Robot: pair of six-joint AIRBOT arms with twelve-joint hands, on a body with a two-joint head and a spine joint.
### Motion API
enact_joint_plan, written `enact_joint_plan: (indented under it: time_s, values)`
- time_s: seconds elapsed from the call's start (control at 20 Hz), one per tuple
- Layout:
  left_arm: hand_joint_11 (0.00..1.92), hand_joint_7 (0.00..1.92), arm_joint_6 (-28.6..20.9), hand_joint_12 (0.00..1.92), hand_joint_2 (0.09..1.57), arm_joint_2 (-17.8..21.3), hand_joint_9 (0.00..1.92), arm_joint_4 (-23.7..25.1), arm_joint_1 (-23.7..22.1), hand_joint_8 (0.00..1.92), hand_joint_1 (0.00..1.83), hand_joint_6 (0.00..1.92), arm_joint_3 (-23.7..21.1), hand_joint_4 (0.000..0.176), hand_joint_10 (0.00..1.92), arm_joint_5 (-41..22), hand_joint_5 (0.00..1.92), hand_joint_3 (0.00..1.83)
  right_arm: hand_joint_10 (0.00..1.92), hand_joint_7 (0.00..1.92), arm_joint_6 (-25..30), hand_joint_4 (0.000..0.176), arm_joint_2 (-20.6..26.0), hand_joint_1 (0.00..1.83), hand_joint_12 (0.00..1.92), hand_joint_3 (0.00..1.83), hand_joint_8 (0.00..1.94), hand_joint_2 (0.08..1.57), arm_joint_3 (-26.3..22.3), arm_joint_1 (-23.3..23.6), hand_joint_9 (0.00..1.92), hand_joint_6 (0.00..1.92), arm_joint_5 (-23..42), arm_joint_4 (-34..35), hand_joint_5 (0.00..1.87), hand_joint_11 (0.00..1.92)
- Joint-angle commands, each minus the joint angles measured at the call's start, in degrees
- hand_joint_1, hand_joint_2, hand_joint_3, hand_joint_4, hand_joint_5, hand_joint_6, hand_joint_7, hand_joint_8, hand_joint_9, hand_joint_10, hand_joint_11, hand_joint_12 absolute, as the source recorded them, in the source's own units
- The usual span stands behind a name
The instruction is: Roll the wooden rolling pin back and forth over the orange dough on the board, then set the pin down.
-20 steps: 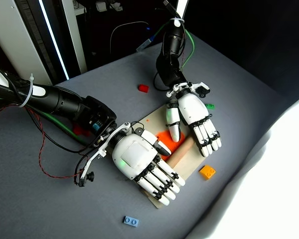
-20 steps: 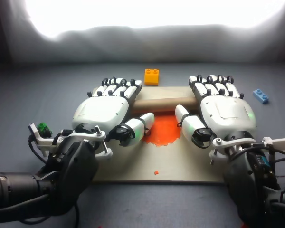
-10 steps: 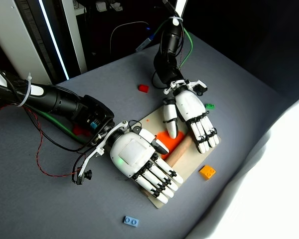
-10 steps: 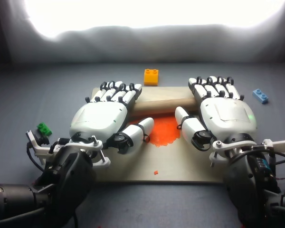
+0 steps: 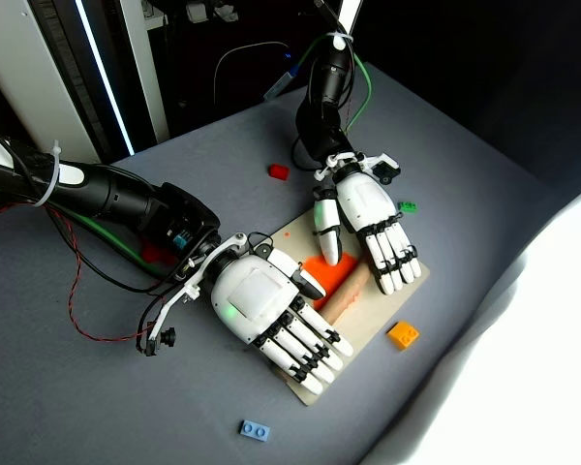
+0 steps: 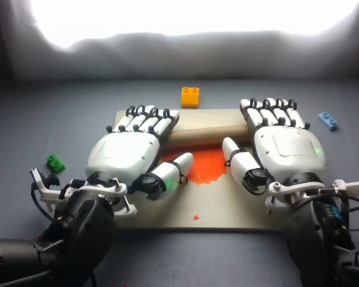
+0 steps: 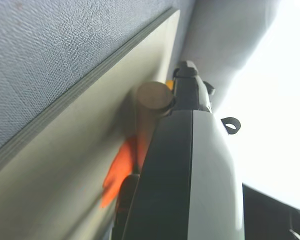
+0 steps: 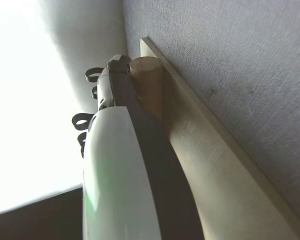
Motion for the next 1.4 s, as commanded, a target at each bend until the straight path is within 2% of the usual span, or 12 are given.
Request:
enact_joint_plan:
  time_s: [0.0,0.1,0.4,0.5,0.55,0.95,1.2,1.3,1.35]
  values:
    - [0.0,0.17,-0.32,0.12,1.48,0.47,0.12,-0.93,0.97,0.0,0.0,0.0,-0.26,0.0,0.0,-1.68,0.12,0.0,0.01,0.24,-0.18,0.0,0.13,0.0,0.24,0.0,0.0,1.5,-0.12,-0.76,0.17,0.01,1.98,0.28,0.19,0.0]
    - [0.0,0.17,-0.32,0.14,1.48,0.79,0.12,-0.73,1.12,0.0,0.0,0.0,-0.74,0.0,0.0,-1.9,0.12,0.0,0.01,0.24,-0.37,0.0,0.17,0.0,0.32,0.0,0.0,1.49,-0.34,-0.92,0.18,0.01,2.12,0.28,0.2,0.0]
    - [0.0,0.17,-0.34,0.14,1.48,1.12,0.12,-0.29,2.1,0.0,0.0,0.0,-2.02,0.0,0.0,-4.64,0.11,0.0,0.0,0.24,-0.82,0.0,0.28,0.0,0.22,0.0,0.0,1.5,-1.38,-1.36,0.17,0.01,2.59,0.26,0.21,0.0]
    - [0.0,0.17,-0.4,0.14,1.48,1.12,0.11,-0.27,2.44,0.0,0.0,0.0,-2.35,0.0,0.0,-5.19,0.11,0.0,0.0,0.24,-1.01,0.0,0.29,0.0,0.28,0.0,0.0,1.49,-1.54,-1.44,0.17,0.01,2.73,0.26,0.21,0.0]
    - [0.0,0.19,-0.48,0.22,1.48,1.12,0.14,-0.25,2.55,0.0,0.0,0.0,-2.45,0.0,0.01,-5.51,0.12,0.0,0.0,0.22,-1.07,0.0,0.29,0.0,0.23,0.0,0.0,1.49,-1.6,-1.46,0.15,0.0,2.83,0.26,0.19,0.0]
    - [0.0,0.18,-1.0,0.23,1.48,1.53,0.13,-0.02,3.44,0.0,0.0,0.0,-3.31,0.0,0.0,-5.46,0.13,0.0,0.01,0.23,-1.57,0.0,0.47,0.0,0.23,0.0,0.0,1.5,-2.49,-1.91,0.17,0.01,3.72,0.22,0.21,0.0]
    - [0.0,0.19,-1.01,0.23,1.48,2.26,0.13,0.01,3.96,0.0,0.0,0.0,-4.83,0.0,0.0,-5.36,0.13,0.0,0.01,0.25,-1.99,0.0,0.61,0.0,0.35,0.0,0.01,1.5,-3.02,-2.15,0.19,0.02,4.35,0.2,0.23,0.0]
    - [0.0,0.2,-1.01,0.27,1.48,2.52,0.14,0.47,4.03,0.0,0.0,0.01,-5.29,0.0,0.0,-5.44,0.15,0.0,0.0,0.23,-2.15,0.0,0.74,0.0,0.21,0.0,0.0,1.5,-3.31,-2.24,0.16,0.0,4.55,0.11,0.2,0.0]
    - [0.0,0.2,-1.01,0.27,1.48,2.56,0.14,0.57,4.03,0.0,0.0,0.01,-5.37,0.0,0.0,-5.44,0.15,0.0,0.0,0.23,-2.17,0.0,0.78,0.0,0.21,0.0,0.0,1.5,-3.39,-2.26,0.16,0.0,4.62,0.07,0.2,0.0]
